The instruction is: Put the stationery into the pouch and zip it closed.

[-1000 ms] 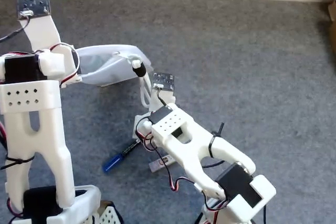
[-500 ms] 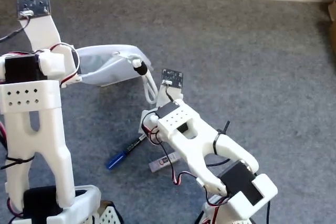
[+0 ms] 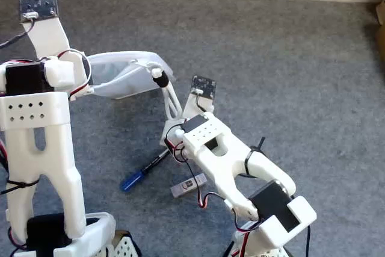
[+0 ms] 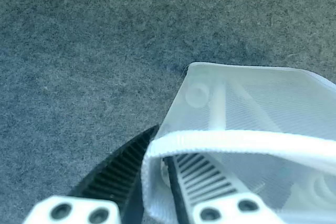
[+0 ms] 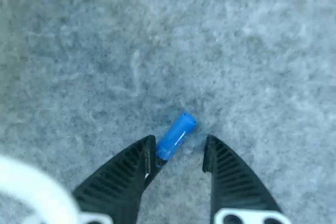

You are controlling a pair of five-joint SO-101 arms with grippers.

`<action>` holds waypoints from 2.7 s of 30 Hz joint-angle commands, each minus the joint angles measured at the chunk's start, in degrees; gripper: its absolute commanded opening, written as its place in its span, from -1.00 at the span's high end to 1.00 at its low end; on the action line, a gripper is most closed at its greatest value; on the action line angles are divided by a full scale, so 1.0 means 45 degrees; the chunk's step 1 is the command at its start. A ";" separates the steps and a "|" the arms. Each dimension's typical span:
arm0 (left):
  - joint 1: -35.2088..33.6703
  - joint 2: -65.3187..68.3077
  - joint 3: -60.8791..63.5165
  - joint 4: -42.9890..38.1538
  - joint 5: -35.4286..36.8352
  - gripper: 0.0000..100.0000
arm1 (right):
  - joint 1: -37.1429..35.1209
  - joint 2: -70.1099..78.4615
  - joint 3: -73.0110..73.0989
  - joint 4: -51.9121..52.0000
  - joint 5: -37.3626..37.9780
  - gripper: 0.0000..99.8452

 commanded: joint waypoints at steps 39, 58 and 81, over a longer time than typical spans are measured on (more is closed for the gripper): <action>-0.0088 0.0244 0.0440 -0.0098 0.0117 0.99 | 0.1260 0.0987 -0.6085 0.8957 0.4024 0.99; -0.0029 0.0244 0.0498 -0.0156 0.0117 0.99 | 0.1182 -0.4659 -0.6125 0.9192 0.5040 0.99; -0.0029 0.0244 0.0498 -0.0156 0.0117 0.99 | -0.1065 -0.9817 -0.6144 0.4034 0.5822 0.99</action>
